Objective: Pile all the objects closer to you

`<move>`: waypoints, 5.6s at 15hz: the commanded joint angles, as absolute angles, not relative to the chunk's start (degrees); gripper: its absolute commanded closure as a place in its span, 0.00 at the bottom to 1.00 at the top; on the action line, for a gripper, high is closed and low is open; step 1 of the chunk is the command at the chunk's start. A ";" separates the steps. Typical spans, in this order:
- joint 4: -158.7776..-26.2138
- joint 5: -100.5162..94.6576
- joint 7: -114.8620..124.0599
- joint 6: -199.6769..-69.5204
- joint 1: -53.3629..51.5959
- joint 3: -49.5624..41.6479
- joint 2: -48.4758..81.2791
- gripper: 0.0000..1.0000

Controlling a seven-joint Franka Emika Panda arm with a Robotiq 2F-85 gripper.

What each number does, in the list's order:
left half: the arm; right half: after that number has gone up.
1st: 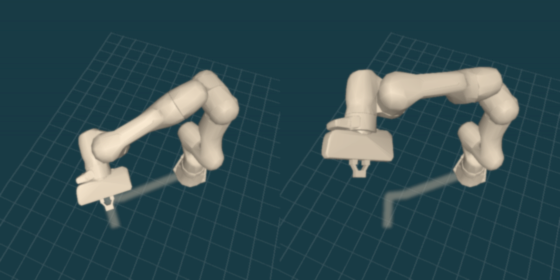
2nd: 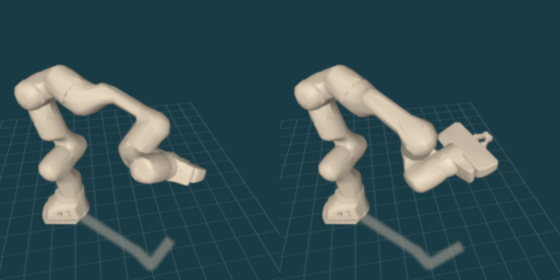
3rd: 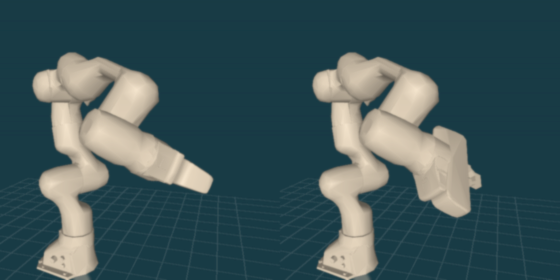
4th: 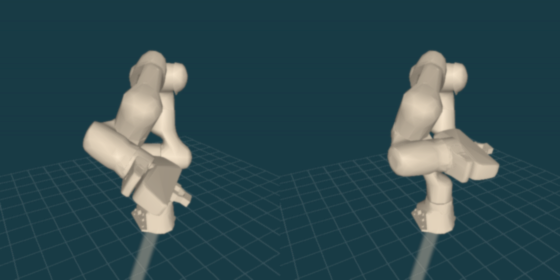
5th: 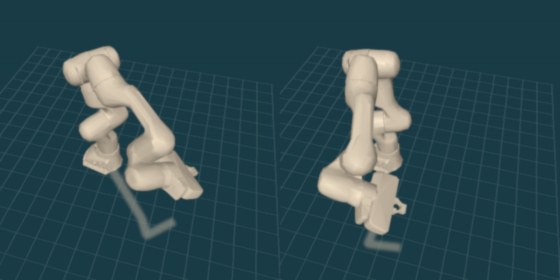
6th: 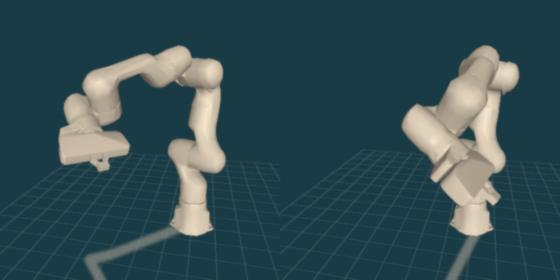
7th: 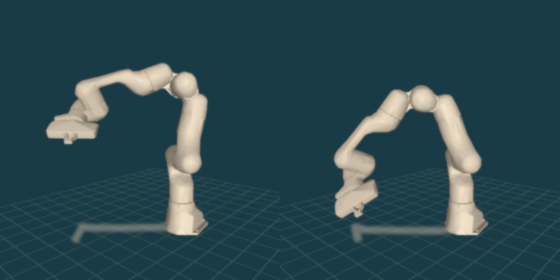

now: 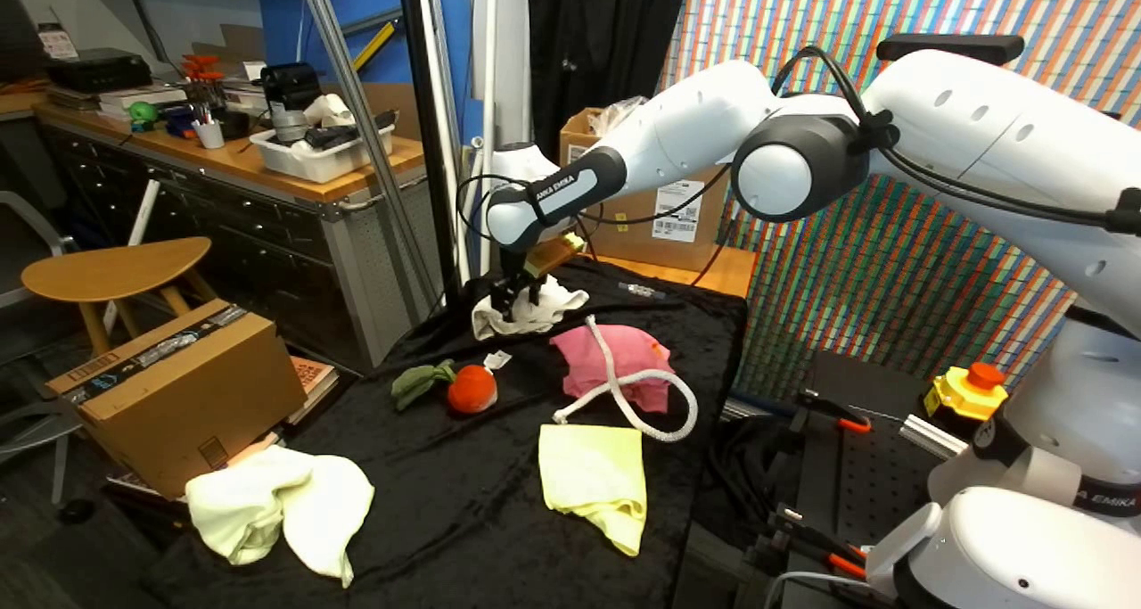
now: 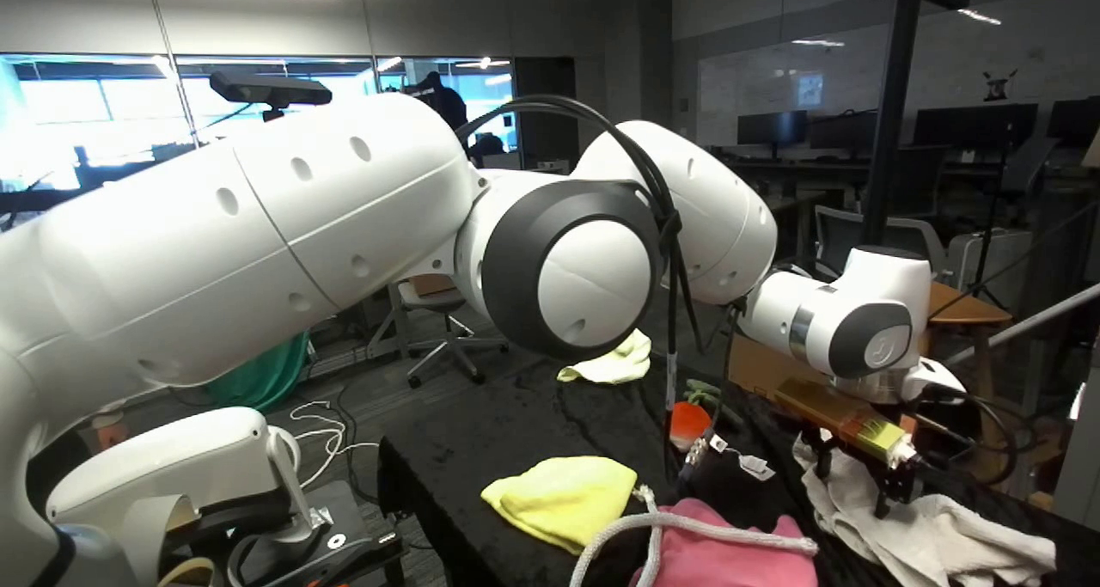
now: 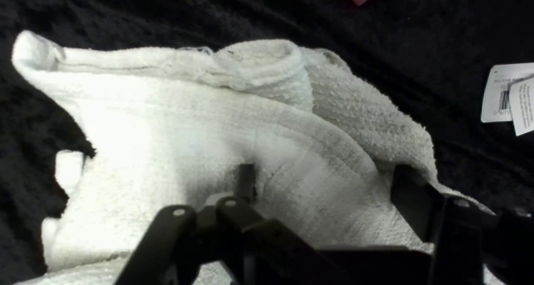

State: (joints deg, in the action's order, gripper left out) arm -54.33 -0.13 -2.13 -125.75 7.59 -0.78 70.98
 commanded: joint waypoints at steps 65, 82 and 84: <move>-109.12 5.13 -37.62 -125.88 3.85 2.00 15.06 0.00; -83.81 -9.09 -33.10 -117.34 -10.95 10.42 35.45 0.00; -78.62 -10.70 -32.80 -114.87 -13.02 10.54 39.42 0.00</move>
State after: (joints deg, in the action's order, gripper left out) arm -88.91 -7.87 -33.74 -119.62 -10.55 10.15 32.43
